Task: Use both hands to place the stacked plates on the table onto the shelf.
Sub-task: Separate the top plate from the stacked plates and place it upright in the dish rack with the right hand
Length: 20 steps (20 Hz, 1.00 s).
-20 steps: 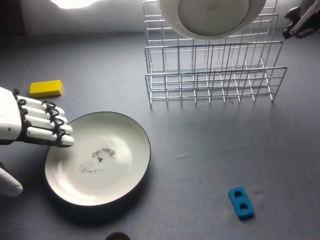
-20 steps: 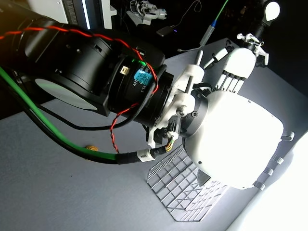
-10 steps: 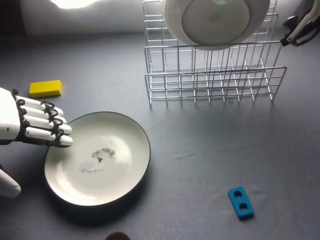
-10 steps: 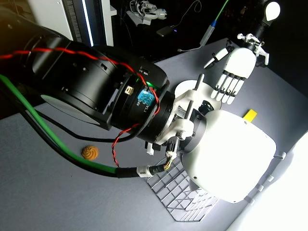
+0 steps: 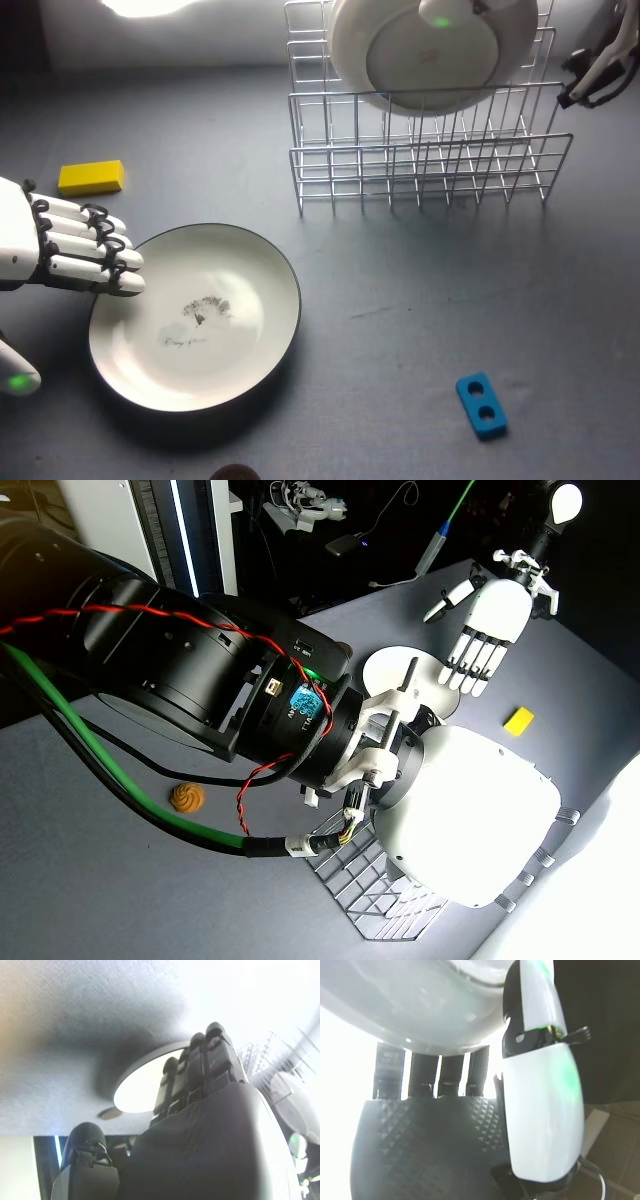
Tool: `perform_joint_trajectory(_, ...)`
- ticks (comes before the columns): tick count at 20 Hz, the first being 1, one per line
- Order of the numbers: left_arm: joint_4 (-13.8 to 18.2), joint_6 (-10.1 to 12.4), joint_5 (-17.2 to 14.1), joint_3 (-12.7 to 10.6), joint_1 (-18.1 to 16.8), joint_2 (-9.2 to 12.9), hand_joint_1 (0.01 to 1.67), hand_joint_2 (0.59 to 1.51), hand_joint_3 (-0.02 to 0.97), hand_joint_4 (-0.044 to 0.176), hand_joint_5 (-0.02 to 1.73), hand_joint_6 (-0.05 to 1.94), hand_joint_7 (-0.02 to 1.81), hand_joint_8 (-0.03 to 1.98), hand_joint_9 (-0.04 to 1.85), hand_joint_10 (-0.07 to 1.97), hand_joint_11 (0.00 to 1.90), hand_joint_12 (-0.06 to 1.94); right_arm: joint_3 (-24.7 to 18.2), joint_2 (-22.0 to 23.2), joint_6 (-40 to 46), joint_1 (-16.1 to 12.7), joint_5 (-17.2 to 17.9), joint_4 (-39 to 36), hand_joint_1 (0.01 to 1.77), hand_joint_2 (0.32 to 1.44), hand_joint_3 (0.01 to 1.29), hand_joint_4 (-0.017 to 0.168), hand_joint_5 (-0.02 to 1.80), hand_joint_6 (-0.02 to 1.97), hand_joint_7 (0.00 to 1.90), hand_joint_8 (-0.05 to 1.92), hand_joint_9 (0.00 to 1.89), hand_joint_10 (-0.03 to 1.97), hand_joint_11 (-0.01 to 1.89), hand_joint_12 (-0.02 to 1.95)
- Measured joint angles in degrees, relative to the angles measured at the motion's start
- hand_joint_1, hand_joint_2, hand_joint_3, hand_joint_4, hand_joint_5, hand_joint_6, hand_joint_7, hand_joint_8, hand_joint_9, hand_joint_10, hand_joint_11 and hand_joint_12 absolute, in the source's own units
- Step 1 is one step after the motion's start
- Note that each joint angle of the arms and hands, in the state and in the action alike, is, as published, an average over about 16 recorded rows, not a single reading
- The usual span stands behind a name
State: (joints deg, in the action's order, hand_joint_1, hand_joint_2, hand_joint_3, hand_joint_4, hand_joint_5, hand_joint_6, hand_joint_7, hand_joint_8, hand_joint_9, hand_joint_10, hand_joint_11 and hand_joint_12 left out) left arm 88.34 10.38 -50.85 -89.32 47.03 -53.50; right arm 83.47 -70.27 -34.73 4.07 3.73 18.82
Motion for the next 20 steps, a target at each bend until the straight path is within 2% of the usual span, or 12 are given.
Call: perform_joint_trajectory(20,-0.2,0.0,-0.1,-0.2,0.4,-0.3,0.01,1.118,0.021,0.003,0.02,0.01,-0.01,-0.02,0.02,0.0,0.01,0.01,3.5,-2.1,2.4,3.4,1.1,0.0,1.24,0.97,0.02,0.014,1.01,0.88,1.12,0.76,1.31,0.02,0.88,1.1)
